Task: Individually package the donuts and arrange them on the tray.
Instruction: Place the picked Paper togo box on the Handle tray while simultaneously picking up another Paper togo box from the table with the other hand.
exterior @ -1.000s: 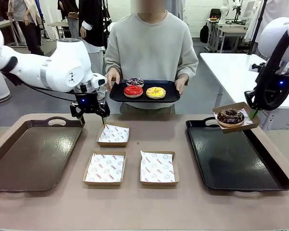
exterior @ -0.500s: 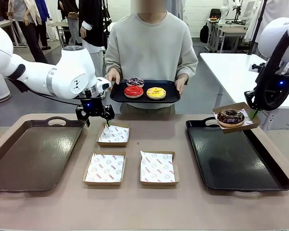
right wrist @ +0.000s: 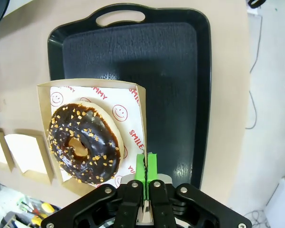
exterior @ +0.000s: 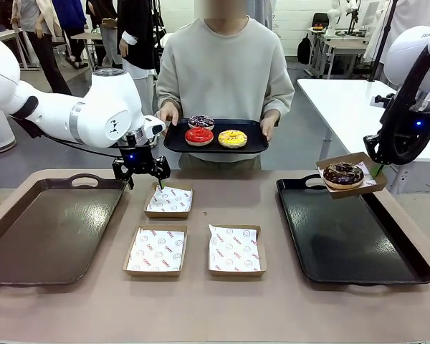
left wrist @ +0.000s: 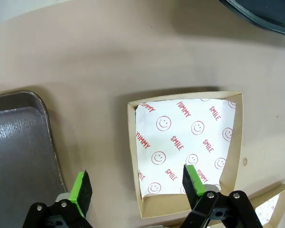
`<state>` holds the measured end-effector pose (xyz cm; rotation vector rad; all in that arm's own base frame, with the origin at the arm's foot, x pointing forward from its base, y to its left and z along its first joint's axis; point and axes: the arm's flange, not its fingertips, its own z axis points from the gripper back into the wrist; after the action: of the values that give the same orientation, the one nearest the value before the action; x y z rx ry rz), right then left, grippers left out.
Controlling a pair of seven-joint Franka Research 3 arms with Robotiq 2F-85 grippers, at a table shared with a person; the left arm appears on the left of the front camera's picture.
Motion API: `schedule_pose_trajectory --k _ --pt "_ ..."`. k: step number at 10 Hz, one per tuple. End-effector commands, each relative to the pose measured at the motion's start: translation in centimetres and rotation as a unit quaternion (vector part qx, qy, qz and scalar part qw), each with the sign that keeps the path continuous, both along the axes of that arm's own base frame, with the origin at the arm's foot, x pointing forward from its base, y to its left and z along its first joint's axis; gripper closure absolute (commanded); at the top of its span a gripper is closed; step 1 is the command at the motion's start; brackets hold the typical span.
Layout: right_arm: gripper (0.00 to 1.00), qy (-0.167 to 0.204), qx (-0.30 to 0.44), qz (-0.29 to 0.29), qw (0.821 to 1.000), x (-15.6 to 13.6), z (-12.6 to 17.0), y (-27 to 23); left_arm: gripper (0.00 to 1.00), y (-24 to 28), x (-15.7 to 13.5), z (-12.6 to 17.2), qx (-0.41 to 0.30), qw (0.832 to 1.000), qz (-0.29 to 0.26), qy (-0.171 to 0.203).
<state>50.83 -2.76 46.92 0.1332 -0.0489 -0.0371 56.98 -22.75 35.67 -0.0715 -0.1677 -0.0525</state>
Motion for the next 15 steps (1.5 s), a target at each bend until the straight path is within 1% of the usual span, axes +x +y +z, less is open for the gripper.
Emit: schedule_pose_trajectory --k 1,3,4,6,8,10,12,15 --pt "0.99 0.0 0.001 -0.005 1.0 -0.2 -0.2 0.1 0.0 0.0 0.1 0.1 0.004 1.0 -0.001 0.0" --pt "0.99 0.0 0.0 0.0 1.0 0.0 0.0 0.0 0.0 0.0 0.0 0.0 0.0 1.0 0.0 0.0" --pt "0.99 0.014 0.0 -0.001 1.0 0.4 -0.8 -0.5 0.0 -0.2 0.2 -0.4 0.016 1.0 -0.004 0.005" --pt "0.99 0.01 -0.006 -0.006 1.0 0.4 -2.1 -1.1 0.0 -0.6 1.0 -1.8 0.031 0.999 0.008 0.02" --pt "0.99 0.019 -0.011 -0.011 1.0 0.8 -3.9 -1.3 0.0 -0.9 1.7 -3.1 0.033 0.999 0.014 0.034" --pt "0.99 0.026 -0.006 -0.009 1.0 2.1 -6.0 -1.5 0.0 -1.2 2.3 -4.0 0.034 0.998 0.016 0.043" --pt "0.99 0.033 0.009 -0.006 0.999 3.8 -7.8 -1.3 0.0 -1.3 2.4 -3.9 0.036 0.998 0.016 0.04" --pt "0.99 0.044 0.016 -0.007 0.999 5.3 -9.3 -1.2 0.0 -1.2 2.5 -3.8 0.037 0.998 0.017 0.038"
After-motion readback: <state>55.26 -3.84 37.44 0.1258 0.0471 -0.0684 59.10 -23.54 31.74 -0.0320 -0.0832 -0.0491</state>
